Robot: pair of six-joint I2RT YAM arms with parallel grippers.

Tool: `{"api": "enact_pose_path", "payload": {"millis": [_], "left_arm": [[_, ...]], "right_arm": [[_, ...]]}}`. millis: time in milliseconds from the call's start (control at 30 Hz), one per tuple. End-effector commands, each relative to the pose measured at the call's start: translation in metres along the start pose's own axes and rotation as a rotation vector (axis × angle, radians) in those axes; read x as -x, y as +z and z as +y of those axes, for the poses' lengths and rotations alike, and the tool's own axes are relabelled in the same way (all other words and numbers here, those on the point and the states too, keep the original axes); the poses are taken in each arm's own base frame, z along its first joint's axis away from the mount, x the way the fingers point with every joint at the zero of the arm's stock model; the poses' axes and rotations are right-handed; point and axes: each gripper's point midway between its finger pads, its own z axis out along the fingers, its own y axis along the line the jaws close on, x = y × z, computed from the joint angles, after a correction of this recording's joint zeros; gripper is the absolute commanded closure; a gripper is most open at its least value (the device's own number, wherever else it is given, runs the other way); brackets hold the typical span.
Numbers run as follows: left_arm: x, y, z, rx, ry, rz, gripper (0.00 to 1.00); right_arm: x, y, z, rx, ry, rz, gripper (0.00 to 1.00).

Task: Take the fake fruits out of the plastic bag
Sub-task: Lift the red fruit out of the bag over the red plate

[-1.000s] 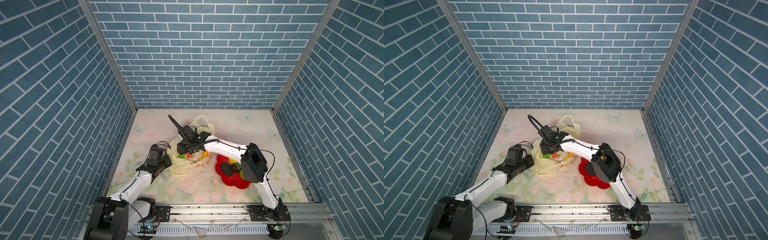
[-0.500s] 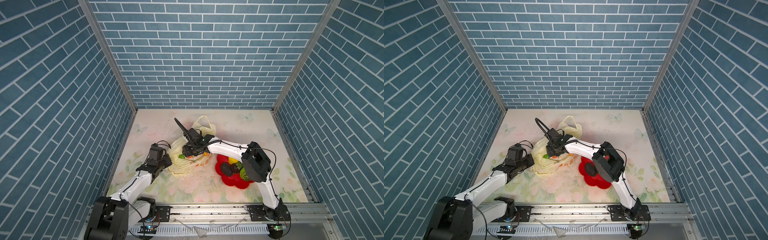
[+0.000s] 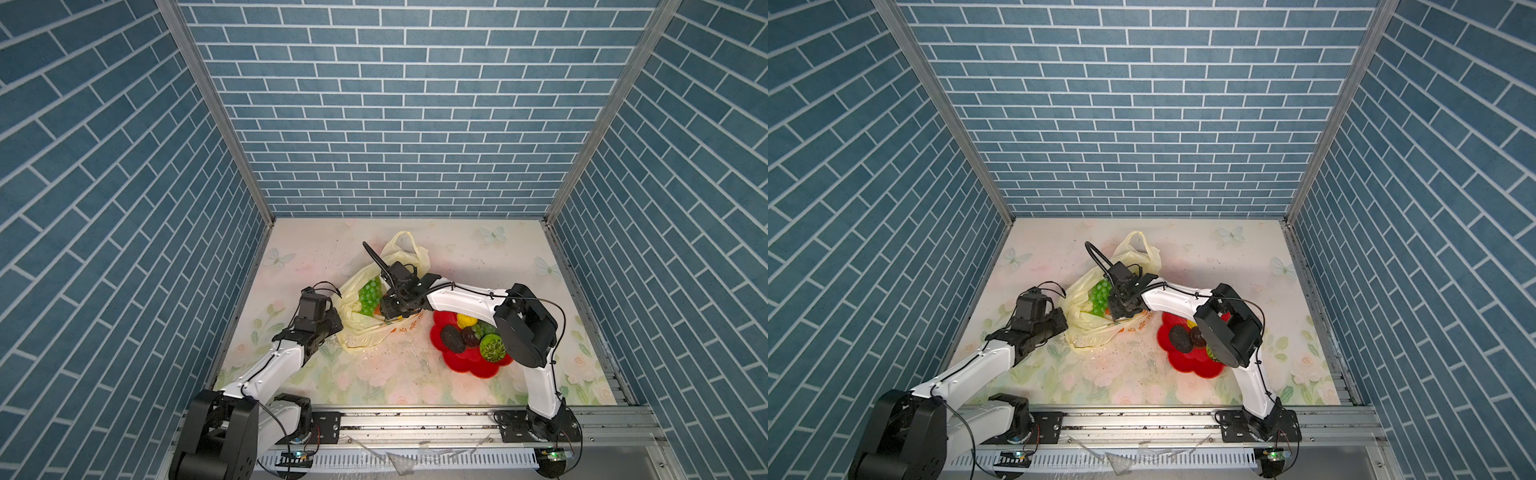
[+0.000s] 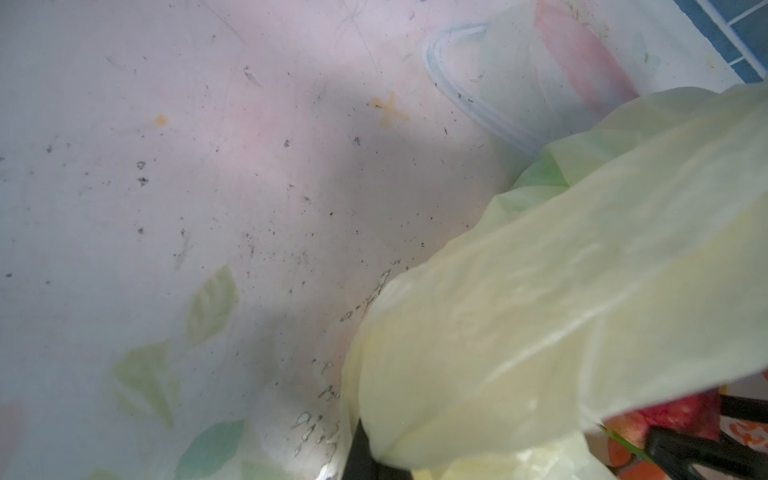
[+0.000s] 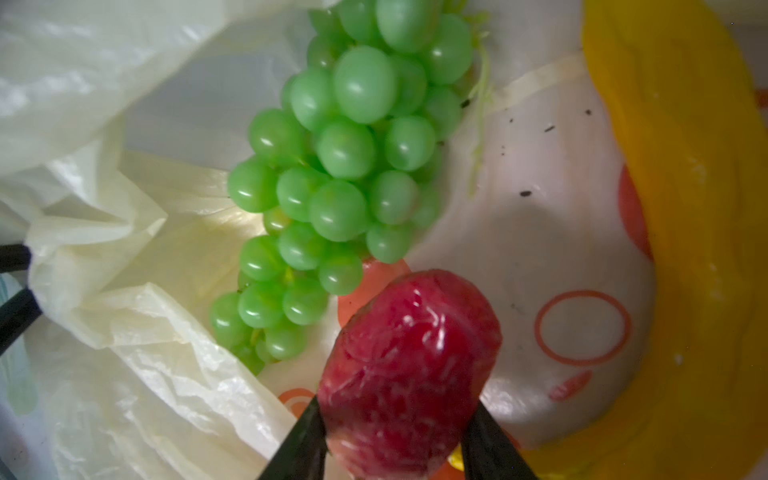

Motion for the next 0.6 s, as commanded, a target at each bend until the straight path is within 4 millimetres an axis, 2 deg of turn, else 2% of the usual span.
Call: {"api": "enact_pose_path", "payload": {"millis": [0, 100, 267, 433, 567], "left_arm": [[0.006, 0.0, 0.001, 0.011, 0.014, -0.009, 1.0], [0.006, 0.001, -0.002, -0.002, 0.027, -0.006, 1.0], [0.005, 0.004, -0.005, -0.019, 0.047, -0.007, 1.0], [0.006, 0.004, -0.006, -0.029, 0.068, -0.016, 1.0], [0.006, 0.004, -0.006, -0.035, 0.078, -0.028, 1.0]], "right_arm": [[0.01, -0.033, 0.0, -0.01, -0.011, -0.051, 0.51], [0.011, -0.052, -0.001, -0.014, -0.012, -0.062, 0.51], [0.001, -0.082, -0.018, -0.038, 0.013, -0.053, 0.51], [-0.019, -0.113, -0.044, -0.08, 0.056, -0.028, 0.51], [-0.045, -0.134, -0.069, -0.133, 0.104, 0.019, 0.51]]}}
